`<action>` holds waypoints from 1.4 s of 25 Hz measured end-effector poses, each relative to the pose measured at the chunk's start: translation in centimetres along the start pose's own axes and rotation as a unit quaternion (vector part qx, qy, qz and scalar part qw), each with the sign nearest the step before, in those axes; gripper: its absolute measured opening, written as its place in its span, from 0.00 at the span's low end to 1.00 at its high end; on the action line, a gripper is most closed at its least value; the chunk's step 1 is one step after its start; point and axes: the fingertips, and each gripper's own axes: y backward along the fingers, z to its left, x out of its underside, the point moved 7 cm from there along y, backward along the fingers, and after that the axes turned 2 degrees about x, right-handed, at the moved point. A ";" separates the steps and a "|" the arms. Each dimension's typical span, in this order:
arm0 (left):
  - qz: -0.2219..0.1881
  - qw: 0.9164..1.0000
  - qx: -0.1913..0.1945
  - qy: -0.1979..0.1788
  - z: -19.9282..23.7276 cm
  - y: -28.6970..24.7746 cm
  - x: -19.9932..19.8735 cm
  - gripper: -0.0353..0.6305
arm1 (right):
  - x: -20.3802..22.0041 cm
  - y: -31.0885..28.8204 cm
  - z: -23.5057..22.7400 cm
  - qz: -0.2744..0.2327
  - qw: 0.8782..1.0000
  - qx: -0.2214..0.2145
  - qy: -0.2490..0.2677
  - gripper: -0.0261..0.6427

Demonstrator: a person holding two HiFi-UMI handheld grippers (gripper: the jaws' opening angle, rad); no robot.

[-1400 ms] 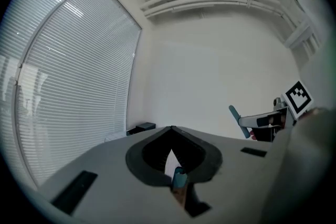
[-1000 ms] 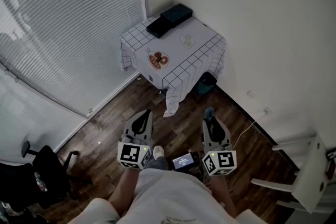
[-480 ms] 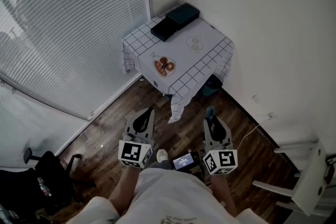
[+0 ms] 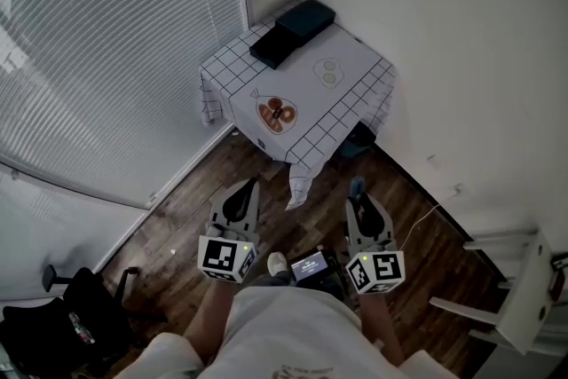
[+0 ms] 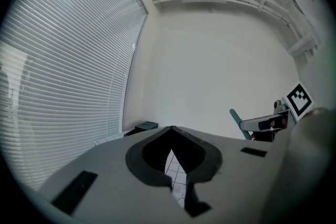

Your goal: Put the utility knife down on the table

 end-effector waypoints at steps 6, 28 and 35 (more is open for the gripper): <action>-0.002 1.000 -0.010 0.003 1.6 -2.0 0.1 0.06 | -0.1 -2.7 -0.5 0.001 1.000 -0.001 0.004 0.25; 0.006 0.998 -0.053 -0.019 6.4 -15.9 -2.7 0.06 | -4.5 -18.0 -7.6 -0.011 0.999 -0.042 0.003 0.24; 0.012 0.998 -0.055 -0.027 6.5 -19.4 -2.7 0.06 | -4.6 -21.0 -9.6 0.005 0.998 -0.054 0.008 0.24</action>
